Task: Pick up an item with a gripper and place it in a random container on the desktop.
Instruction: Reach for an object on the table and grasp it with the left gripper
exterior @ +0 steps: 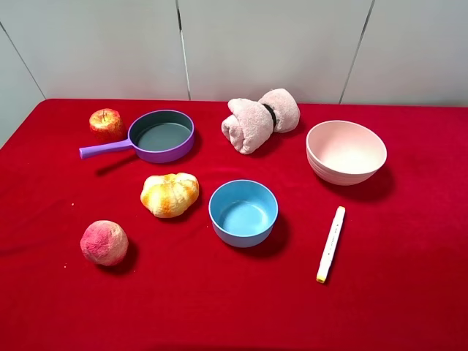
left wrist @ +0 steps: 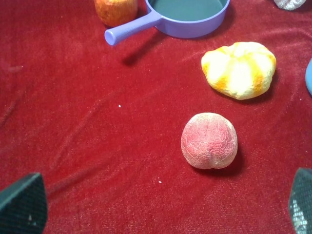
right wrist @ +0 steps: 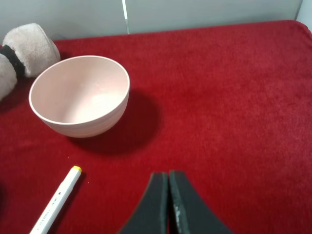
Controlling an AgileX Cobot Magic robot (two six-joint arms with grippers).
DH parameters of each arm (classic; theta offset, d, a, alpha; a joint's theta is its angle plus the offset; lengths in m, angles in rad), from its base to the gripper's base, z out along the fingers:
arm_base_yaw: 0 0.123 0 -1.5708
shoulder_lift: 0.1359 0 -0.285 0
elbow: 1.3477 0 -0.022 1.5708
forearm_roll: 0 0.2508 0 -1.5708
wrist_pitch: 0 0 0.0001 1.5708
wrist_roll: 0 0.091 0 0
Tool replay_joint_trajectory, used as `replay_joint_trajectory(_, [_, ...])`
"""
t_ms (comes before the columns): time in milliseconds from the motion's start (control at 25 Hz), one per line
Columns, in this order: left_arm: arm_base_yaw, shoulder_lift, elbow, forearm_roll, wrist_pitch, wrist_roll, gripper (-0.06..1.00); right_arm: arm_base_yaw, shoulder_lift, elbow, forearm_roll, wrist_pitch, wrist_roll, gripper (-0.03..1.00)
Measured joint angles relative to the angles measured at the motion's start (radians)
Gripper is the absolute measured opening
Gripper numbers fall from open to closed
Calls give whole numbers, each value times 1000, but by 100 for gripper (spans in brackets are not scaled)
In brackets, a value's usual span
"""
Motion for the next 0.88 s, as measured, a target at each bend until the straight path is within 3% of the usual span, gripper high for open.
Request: replay_joint_trajectory(880, [0, 0, 0, 0, 0, 0, 99, 0, 0, 0, 0, 0, 0, -3])
